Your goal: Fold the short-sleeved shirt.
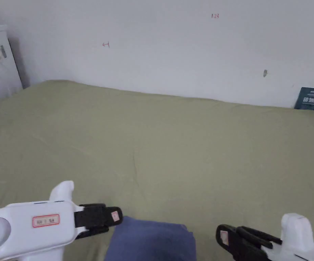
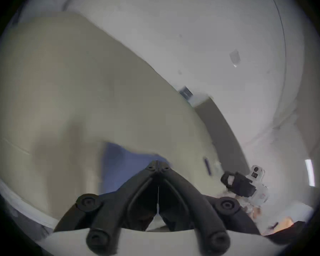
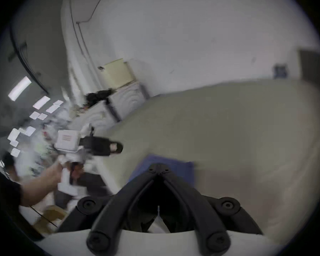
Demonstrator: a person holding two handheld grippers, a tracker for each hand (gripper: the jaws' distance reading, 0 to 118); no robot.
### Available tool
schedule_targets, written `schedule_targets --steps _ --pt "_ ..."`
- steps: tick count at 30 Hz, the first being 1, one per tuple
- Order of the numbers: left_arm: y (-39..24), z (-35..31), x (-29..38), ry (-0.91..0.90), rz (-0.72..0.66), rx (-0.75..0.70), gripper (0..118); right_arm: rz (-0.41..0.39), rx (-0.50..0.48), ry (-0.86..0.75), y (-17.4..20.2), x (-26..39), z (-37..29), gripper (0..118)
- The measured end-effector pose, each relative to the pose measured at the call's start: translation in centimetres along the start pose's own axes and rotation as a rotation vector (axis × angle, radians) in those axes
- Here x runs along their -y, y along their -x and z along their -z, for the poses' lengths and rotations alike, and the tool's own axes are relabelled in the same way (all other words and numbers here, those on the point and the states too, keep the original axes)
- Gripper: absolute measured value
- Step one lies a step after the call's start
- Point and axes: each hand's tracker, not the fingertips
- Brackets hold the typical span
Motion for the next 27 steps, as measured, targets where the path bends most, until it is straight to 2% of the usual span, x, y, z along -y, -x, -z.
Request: schedule_targets --steps 3,6,8,10,11,13,15,16,17,19,22,24,27 --pt "5.6 -2.2 -0.9 -0.008 -0.129 -0.038 1 0.170 -0.199 0.178 -2.1 1.5 7.4 0" --pt "6.6 -2.6 0.4 -0.010 -0.142 -0.058 1 0.300 -0.325 0.313 -3.7 3.7 13.8 0" --pt "7.9 -2.4 1.3 0.008 -0.193 -0.033 2 0.387 -0.360 0.396 -5.2 5.2 16.6 0" --pt "10.8 -1.8 1.4 0.051 -0.238 0.027 7 0.457 -0.306 0.422 -6.6 6.7 18.1 0" --pt "11.2 -1.2 1.6 0.068 -0.251 0.039 19 0.493 -0.281 0.436 -7.4 7.3 18.5 0" --pt "12.4 0.0 2.0 0.111 -0.276 0.073 75 0.576 -0.317 0.389 -9.0 8.4 18.4 0" --pt "12.7 1.8 2.0 0.153 -0.270 0.100 90 0.570 -0.352 0.336 -8.8 8.8 17.6 0" --pt "12.8 2.8 2.0 0.178 -0.262 0.119 100 0.552 -0.339 0.358 -8.5 8.7 17.7 0" --pt "11.0 3.7 2.8 0.209 -0.259 0.150 105 0.540 -0.338 0.358 -8.4 8.6 17.8 0" --pt "10.6 6.1 3.1 0.266 -0.269 0.207 105 0.535 -0.344 0.359 -8.5 8.5 17.6 0" --pt "9.2 9.6 4.2 0.440 -0.279 0.119 104 0.536 -0.359 0.349 -8.8 8.6 17.3 0" --pt "8.1 10.0 4.5 0.385 -0.220 0.178 105 0.536 -0.365 0.344 -9.0 8.8 17.2 0" --pt "6.9 11.0 4.9 0.406 -0.283 0.177 103 0.543 -0.372 0.326 -9.0 8.9 17.1 0"
